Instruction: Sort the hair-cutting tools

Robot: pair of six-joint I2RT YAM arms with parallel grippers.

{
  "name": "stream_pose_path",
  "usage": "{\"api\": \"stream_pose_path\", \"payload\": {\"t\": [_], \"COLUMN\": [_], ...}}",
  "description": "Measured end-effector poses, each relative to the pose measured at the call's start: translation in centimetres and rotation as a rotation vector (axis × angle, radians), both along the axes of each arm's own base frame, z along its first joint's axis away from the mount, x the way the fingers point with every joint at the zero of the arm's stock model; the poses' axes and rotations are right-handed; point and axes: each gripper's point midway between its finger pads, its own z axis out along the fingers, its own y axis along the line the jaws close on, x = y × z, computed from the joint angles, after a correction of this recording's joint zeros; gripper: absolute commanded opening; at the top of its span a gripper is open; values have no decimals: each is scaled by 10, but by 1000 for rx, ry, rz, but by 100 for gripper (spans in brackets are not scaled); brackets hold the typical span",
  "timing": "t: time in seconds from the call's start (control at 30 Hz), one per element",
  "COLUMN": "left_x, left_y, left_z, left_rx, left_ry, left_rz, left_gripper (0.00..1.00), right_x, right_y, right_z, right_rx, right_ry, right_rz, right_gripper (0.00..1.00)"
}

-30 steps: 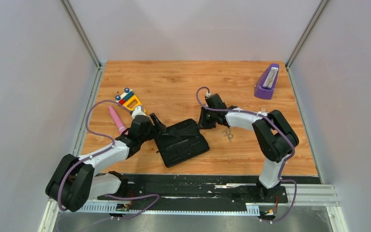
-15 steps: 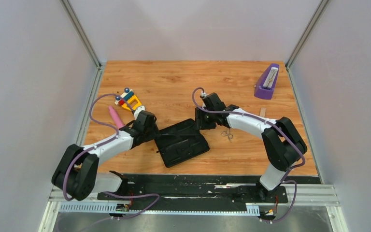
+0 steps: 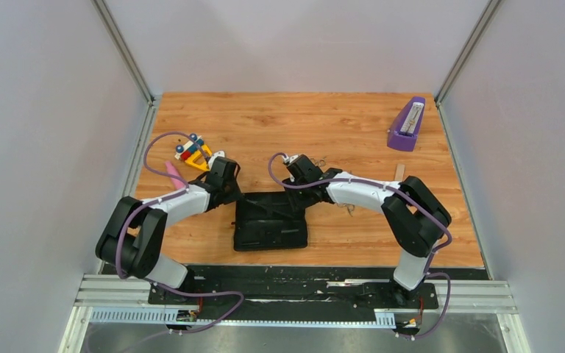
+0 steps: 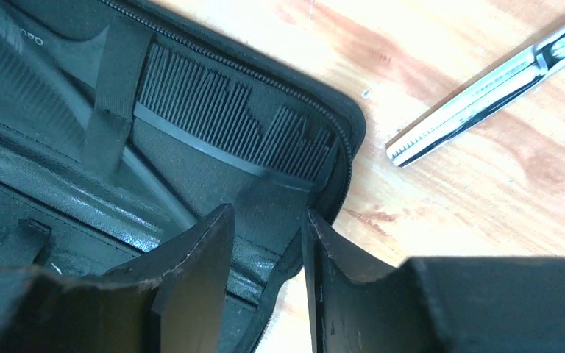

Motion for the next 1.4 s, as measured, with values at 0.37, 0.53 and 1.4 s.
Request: {"api": "stream_pose_path", "payload": {"t": [0.37, 0.53, 1.4], "left_x": [8, 4, 16], "left_y": [-5, -7, -12], "left_z": [-1, 1, -1], "left_rx": [-11, -23, -9], "left_ry": [-10, -13, -45], "left_rz": [-38, -62, -114], "left_gripper": [46, 47, 41], "right_x": [8, 7, -13], "right_y": [-2, -1, 1], "right_z": [1, 6, -1], "right_rx": [-25, -16, -157], "right_ry": [-29, -30, -90], "right_rz": [-7, 2, 226], "right_gripper": [40, 45, 49]}}
